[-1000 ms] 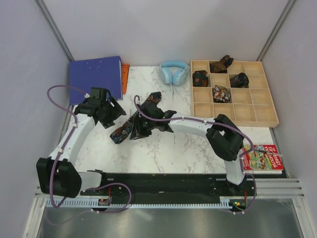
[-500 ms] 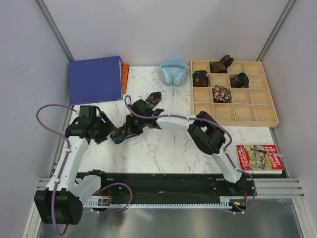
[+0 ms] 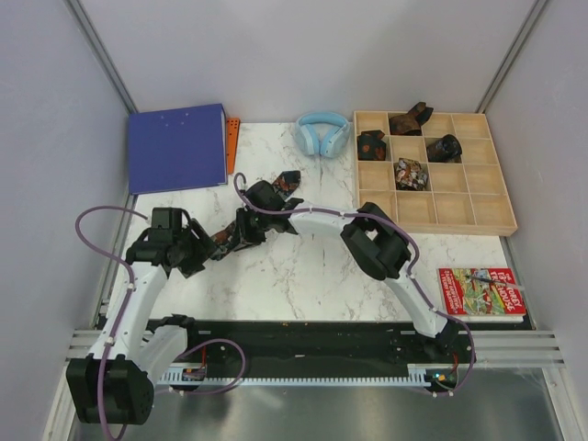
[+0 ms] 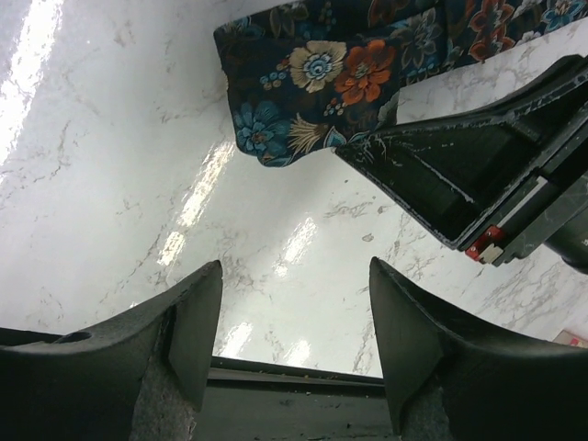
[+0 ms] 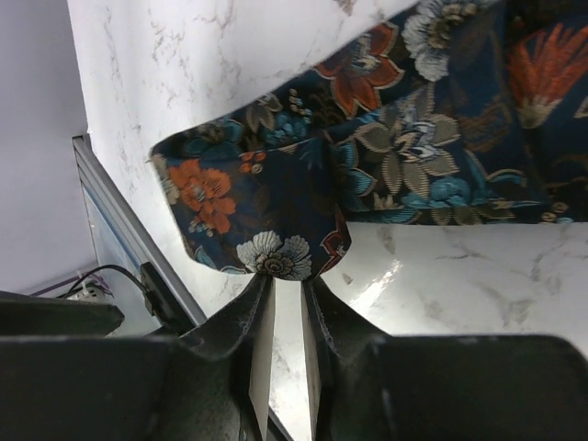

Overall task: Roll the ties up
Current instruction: Roll the tie at the center of the board.

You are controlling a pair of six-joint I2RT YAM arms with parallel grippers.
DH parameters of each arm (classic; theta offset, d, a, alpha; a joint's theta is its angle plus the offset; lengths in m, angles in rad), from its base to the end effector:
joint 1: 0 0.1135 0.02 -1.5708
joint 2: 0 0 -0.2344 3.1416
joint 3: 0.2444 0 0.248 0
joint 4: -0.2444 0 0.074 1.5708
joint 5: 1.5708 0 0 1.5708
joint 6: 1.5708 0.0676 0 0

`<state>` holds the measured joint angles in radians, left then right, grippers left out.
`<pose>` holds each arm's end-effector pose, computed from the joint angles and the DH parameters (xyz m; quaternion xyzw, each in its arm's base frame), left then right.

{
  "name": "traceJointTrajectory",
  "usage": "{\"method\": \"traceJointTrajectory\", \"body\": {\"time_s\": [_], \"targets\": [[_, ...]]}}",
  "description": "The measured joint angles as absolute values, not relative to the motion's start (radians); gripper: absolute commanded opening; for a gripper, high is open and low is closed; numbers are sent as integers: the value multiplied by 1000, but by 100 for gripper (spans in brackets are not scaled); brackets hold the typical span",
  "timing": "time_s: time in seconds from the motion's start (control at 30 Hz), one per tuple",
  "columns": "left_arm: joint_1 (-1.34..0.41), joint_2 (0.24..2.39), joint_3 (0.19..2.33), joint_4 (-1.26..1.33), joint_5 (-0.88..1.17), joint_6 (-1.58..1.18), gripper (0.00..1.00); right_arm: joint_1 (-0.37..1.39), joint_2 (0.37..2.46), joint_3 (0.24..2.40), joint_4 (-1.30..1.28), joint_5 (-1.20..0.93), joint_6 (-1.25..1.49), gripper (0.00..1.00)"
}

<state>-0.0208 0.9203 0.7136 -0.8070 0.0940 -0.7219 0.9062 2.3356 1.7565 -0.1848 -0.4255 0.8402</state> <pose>0.2004 -0.0105 0.1894 -0.3177 0.9064 -0.1418 0.2395 0.2953 0.4222 0.1074 -0.1125 0.8958 0.4188 0.0977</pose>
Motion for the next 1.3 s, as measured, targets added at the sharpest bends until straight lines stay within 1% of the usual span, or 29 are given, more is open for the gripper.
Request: {"method": "traceJointTrajectory", "body": {"time_s": [0.17,0.43,0.63,0.8,1.0,1.13,1.3], "targets": [[-21,907,683,-792,99,-739,70,895,2367,1757,-171,-456,825,27],[-21,870,680,-775,80,-751,70,875,2361,1754,-163,-520,791,30],[-20,871,680,-774,50,-754,70,868,2235,1668,-138,-550,791,32],[-16,883,680,-770,22,-765,71,866,2191,1679,-93,-566,798,33],[-12,911,677,-724,-2,-770,70,864,2253,1745,-89,-574,810,31],[-12,935,655,-680,-9,-770,70,855,2325,1809,-91,-580,820,27],[-12,962,632,-636,-12,-770,69,844,2397,1871,-92,-588,835,26]]}}
